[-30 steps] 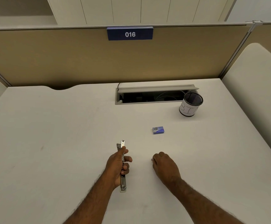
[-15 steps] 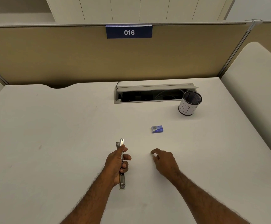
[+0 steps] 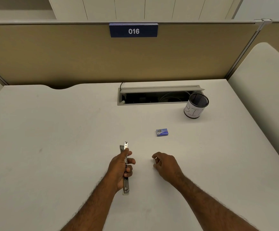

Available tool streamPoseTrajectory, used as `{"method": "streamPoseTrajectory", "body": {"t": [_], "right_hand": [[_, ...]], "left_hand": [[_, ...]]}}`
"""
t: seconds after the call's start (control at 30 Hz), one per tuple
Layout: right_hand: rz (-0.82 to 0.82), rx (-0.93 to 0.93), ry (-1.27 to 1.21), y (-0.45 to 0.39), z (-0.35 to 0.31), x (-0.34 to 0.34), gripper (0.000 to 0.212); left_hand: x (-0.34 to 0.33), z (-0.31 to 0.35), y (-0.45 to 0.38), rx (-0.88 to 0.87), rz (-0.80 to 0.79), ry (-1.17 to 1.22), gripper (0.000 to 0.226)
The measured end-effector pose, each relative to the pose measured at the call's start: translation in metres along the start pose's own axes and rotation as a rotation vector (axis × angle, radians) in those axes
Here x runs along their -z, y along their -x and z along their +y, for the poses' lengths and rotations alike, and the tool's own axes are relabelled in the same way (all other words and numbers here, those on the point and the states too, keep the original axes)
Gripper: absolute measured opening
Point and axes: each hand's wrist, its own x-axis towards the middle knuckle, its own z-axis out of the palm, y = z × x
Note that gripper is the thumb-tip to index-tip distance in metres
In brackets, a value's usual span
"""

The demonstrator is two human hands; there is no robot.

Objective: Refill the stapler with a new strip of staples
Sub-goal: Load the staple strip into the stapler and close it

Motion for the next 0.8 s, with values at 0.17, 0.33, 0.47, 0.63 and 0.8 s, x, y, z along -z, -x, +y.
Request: {"method": "streamPoseTrajectory", "body": {"t": [0.17, 0.33, 0.47, 0.63, 0.8], "right_hand": [[-0.005, -0.028, -0.015, 0.004, 0.013, -0.006, 0.035], [0.119, -0.003, 0.015, 0.006, -0.002, -0.002, 0.047], [0.366, 0.202, -0.176, 0.014, -0.044, 0.008, 0.025], [0.313, 0.357, -0.237, 0.022, -0.087, 0.019, 0.019], [0.273, 0.349, -0.129, 0.024, -0.089, 0.010, 0.020]], "left_hand": [[-0.002, 0.001, 0.005, 0.012, -0.062, 0.026, 0.040], [-0.006, 0.005, 0.009, -0.004, -0.122, 0.023, 0.047], [-0.009, 0.004, 0.010, -0.008, -0.187, 0.055, 0.058], [-0.015, -0.001, 0.009, -0.018, -0.129, 0.073, 0.041], [-0.017, -0.002, 0.011, -0.019, -0.035, -0.004, 0.034]]}}
